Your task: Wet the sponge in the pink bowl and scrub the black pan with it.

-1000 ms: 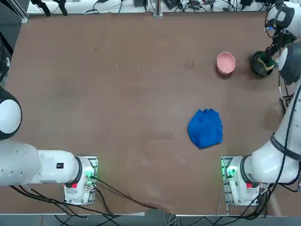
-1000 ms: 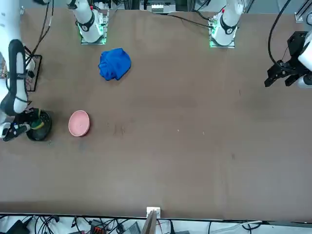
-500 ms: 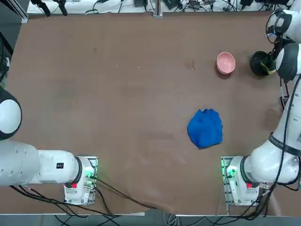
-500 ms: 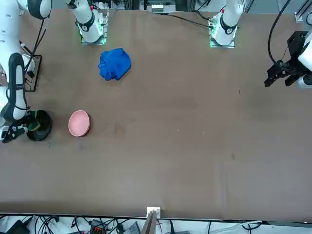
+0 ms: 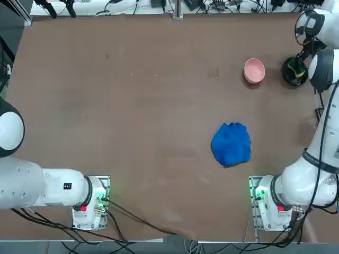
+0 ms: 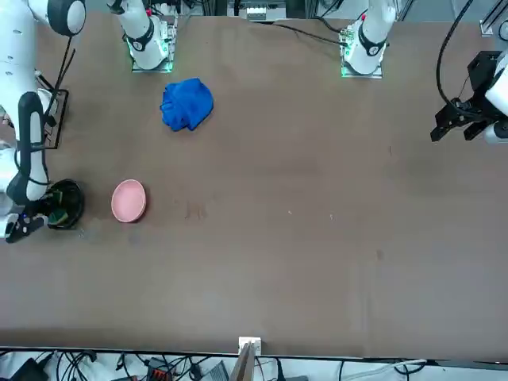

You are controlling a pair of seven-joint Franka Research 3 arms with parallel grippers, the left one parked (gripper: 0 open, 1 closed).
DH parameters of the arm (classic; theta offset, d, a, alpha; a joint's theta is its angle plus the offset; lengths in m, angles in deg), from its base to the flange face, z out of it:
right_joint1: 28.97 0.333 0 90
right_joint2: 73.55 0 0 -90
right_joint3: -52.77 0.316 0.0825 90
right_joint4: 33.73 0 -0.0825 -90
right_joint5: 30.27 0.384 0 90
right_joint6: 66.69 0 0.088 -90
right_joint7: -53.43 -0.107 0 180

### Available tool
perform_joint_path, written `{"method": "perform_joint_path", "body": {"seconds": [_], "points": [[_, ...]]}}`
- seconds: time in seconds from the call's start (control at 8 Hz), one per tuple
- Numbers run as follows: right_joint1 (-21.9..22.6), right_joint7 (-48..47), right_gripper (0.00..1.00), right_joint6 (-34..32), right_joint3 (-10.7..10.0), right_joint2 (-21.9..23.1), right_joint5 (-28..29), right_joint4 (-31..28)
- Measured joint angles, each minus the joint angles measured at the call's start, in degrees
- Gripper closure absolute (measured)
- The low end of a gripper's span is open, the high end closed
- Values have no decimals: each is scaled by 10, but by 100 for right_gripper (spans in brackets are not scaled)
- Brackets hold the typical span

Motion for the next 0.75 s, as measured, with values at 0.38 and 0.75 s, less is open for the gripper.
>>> {"method": "perform_joint_path", "body": {"seconds": [0.38,0.75], "points": [[11,3,94,-78,4,0,9,2],[-17,47,94,-108,3,-1,9,2]]}}
